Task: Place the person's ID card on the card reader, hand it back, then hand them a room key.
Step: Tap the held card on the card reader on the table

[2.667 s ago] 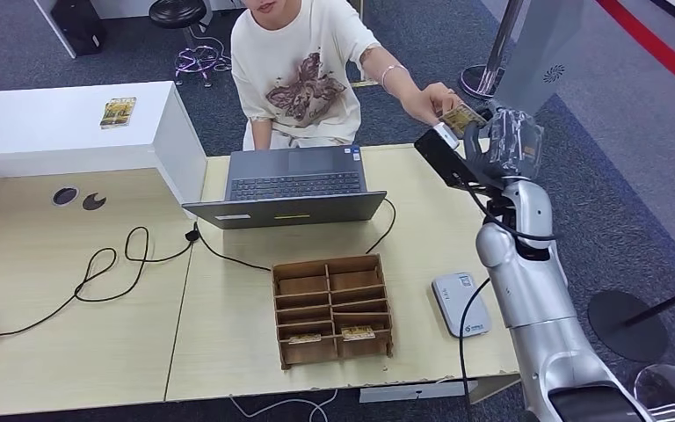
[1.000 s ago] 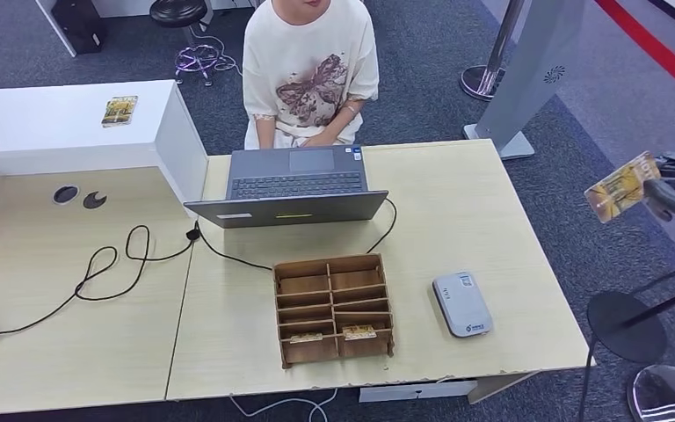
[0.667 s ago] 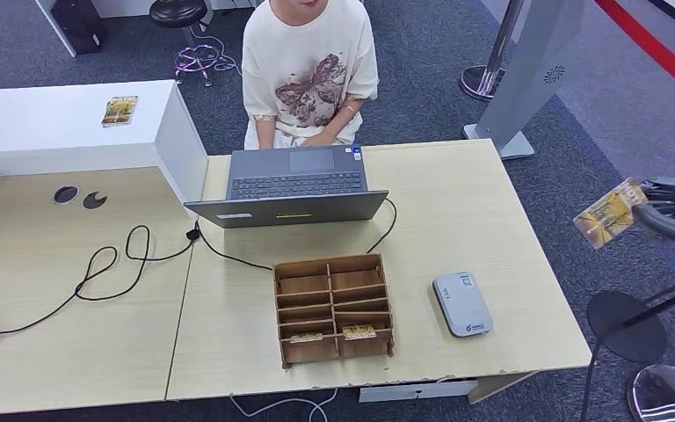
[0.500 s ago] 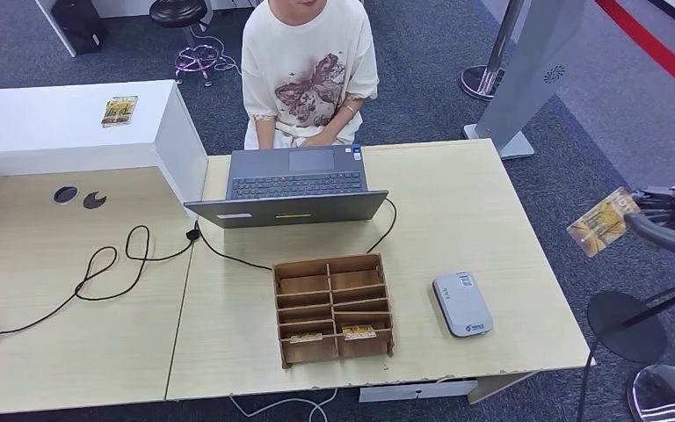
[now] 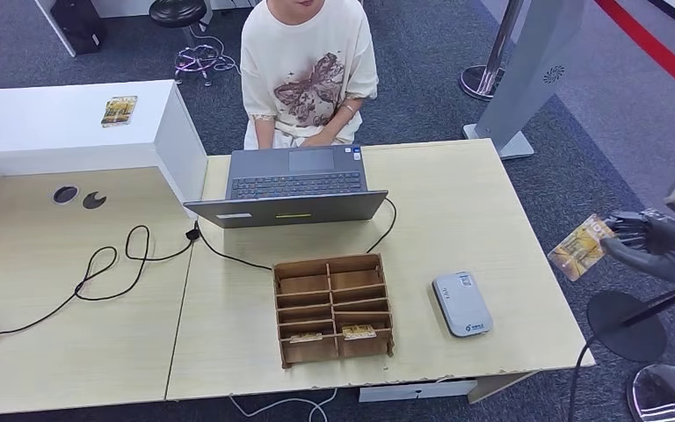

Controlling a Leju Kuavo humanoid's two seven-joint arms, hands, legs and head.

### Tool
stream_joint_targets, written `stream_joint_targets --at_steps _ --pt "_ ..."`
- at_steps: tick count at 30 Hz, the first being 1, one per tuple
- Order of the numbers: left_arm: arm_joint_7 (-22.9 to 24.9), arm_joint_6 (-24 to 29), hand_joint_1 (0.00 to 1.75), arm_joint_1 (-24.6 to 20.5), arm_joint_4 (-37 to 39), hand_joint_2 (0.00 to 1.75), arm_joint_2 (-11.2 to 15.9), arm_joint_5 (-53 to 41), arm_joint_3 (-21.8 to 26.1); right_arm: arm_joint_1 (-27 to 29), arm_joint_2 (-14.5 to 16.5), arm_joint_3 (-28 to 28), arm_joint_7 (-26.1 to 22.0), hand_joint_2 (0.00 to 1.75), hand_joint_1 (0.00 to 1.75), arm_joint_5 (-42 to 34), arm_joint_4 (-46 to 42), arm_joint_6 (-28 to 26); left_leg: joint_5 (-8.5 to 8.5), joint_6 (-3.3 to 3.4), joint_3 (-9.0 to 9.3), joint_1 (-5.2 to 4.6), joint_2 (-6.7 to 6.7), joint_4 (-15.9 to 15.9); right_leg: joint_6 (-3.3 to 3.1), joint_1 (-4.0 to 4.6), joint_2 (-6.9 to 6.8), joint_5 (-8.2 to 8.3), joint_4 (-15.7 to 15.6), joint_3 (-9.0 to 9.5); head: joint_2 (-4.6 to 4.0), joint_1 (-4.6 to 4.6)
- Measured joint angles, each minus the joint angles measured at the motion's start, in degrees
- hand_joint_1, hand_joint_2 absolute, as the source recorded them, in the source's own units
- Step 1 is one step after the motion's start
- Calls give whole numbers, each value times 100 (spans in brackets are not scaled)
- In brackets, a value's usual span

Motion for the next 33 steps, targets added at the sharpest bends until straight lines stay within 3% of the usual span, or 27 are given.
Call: stream_joint_targets --at_steps 17,33 --pt "-43 -61 0 -40 0 175 2 -185 8 -789 138 1159 -113 175 175 437 318 27 0 0 0 0 3 0 0 0 4 0 1 0 -2 0" --pt "-44 -59 0 -59 0 175 2 -247 15 -1321 212 1757 -57 175 175 612 480 79 0 0 -2 1 2 0 0 0 3 0 1 0 -1 0"
